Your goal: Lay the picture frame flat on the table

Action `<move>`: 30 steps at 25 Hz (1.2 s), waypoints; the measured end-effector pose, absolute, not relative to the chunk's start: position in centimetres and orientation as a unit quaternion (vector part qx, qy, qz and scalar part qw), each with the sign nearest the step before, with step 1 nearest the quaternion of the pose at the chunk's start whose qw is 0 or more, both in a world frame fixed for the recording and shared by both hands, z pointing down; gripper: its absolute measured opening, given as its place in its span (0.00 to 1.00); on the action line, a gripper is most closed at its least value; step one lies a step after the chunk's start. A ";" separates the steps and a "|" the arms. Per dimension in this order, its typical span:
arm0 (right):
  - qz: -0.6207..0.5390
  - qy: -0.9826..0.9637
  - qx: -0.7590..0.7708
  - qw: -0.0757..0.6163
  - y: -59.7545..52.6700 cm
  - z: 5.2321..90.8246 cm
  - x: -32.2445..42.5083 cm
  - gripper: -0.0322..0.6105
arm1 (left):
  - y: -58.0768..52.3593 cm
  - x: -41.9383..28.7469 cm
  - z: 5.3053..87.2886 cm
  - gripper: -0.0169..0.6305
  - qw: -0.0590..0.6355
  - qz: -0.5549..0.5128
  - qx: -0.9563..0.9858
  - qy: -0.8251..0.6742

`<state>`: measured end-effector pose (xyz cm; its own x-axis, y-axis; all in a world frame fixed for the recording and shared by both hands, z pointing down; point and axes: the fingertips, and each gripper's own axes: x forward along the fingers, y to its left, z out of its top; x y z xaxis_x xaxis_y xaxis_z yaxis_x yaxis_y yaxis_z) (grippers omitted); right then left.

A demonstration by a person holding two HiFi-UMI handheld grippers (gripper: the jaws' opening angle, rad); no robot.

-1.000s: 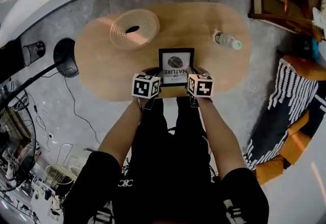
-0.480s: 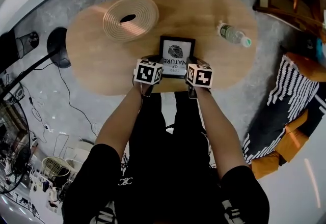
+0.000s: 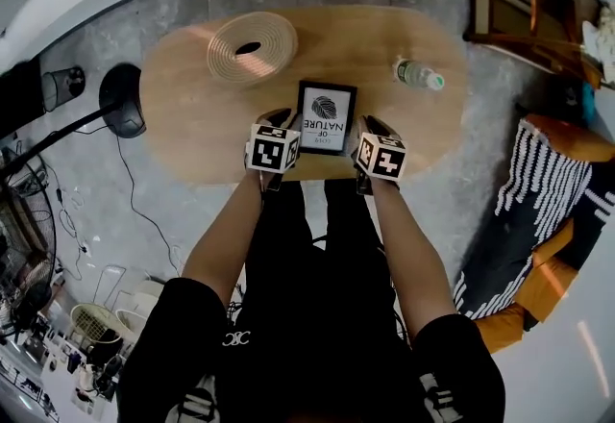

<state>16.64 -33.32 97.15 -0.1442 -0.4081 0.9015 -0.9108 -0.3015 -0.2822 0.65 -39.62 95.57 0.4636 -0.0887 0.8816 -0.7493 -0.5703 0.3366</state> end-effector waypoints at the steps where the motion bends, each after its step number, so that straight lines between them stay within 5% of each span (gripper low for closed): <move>1: 0.515 -0.550 0.616 0.231 -33.7 95.2 17.0 0.16 | -40.0 1.1 93.5 0.18 0.371 0.426 0.777 -0.280; 16: 0.293 -0.671 0.677 0.072 -38.1 58.1 18.1 0.07 | -43.0 3.6 58.3 0.08 0.210 0.233 0.880 -0.356; 30: 0.069 -0.717 0.693 -0.044 -39.8 34.0 16.1 0.07 | -44.3 -2.0 36.2 0.07 0.062 0.112 0.898 -0.420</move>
<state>16.10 -39.84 33.95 -0.0367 -0.9988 0.0330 -0.9867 0.0310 -0.1597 -2.03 -44.31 36.16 0.6215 -0.7416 0.2525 -0.7693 -0.6387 0.0173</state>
